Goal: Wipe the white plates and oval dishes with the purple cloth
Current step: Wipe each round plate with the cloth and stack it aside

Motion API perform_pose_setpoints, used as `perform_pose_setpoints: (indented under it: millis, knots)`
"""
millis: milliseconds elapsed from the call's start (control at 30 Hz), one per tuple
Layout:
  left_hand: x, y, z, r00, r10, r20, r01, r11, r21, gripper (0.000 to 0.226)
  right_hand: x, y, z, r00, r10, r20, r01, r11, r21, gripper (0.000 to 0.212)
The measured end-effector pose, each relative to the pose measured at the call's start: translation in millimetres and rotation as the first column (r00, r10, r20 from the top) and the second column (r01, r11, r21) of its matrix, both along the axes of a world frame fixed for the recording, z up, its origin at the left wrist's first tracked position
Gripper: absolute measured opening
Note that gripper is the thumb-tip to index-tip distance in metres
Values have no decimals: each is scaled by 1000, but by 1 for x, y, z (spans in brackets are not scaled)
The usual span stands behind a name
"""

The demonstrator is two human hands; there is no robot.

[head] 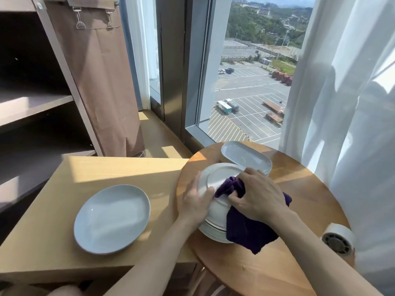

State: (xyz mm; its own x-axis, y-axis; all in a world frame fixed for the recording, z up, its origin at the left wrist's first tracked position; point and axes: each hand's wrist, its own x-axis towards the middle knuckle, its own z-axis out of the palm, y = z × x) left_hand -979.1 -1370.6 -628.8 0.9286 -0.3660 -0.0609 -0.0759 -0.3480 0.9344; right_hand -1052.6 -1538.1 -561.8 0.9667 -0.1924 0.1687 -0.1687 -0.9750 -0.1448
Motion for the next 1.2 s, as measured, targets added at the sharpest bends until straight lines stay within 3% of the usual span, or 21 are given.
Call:
perform_pose_setpoints:
  millis: [367, 533, 767, 900, 1100, 1200]
  knots:
    - [2, -5, -9, 999, 18, 38, -17, 1000, -18, 63, 60, 6, -4, 989, -149, -12, 148, 989, -30, 32]
    - [0, -5, -10, 999, 7, 51, -7, 1000, -18, 61, 58, 14, -7, 999, -54, 1, 54, 995, -80, 33]
    - [-2, 2, -7, 997, -40, 67, 43, 998, -36, 79, 38, 26, 2, 993, 112, -20, -111, 992, 51, 38]
    - [-3, 5, -4, 997, -66, 47, 65, 998, 6, 81, 25, 37, 9, 983, 181, -29, -177, 979, 103, 26]
    - [-3, 10, 1, 992, -122, 20, 121, 993, 14, 97, 2, 44, 11, 989, 149, 8, -149, 983, 107, 22]
    - [0, 5, -2, 995, -98, -10, 98, 995, 29, 87, -10, 39, 9, 995, 98, 30, -101, 987, 124, 23]
